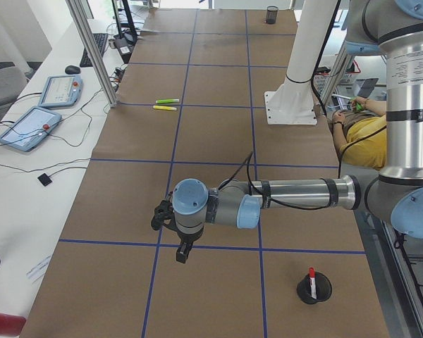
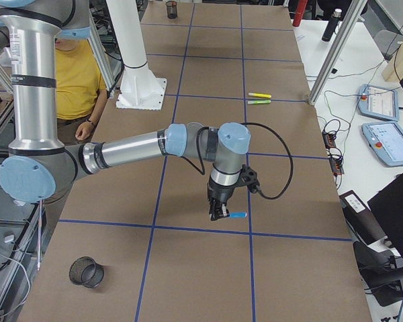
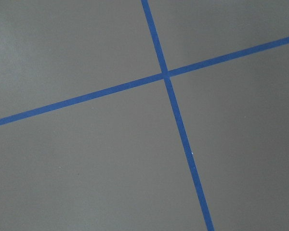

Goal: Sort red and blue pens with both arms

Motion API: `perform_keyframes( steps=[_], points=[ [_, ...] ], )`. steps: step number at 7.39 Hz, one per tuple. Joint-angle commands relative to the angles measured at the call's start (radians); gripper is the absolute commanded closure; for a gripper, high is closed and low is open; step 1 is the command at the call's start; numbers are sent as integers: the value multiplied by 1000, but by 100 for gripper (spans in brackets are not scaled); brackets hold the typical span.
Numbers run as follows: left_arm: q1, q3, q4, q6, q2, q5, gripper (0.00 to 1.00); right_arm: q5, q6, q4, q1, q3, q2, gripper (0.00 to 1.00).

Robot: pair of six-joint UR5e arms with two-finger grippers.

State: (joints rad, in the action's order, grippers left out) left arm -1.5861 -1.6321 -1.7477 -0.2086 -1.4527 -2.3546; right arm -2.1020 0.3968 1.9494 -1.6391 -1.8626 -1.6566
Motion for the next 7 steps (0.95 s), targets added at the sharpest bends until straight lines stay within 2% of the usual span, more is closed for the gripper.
perform_keyframes(
  steps=[1, 4, 5, 7],
  points=[
    [0, 0, -9, 0, 0, 0, 0, -44, 11, 26, -263, -6, -168, 100],
    [0, 0, -12, 0, 0, 0, 0, -147, 25, 138, -560, -1, -339, 100],
    [0, 0, -12, 0, -2, 0, 0, -192, 22, 275, -626, 2, -338, 100],
    [0, 0, -13, 0, -2, 0, 0, -205, 25, 583, -788, -3, -334, 100]
  ],
)
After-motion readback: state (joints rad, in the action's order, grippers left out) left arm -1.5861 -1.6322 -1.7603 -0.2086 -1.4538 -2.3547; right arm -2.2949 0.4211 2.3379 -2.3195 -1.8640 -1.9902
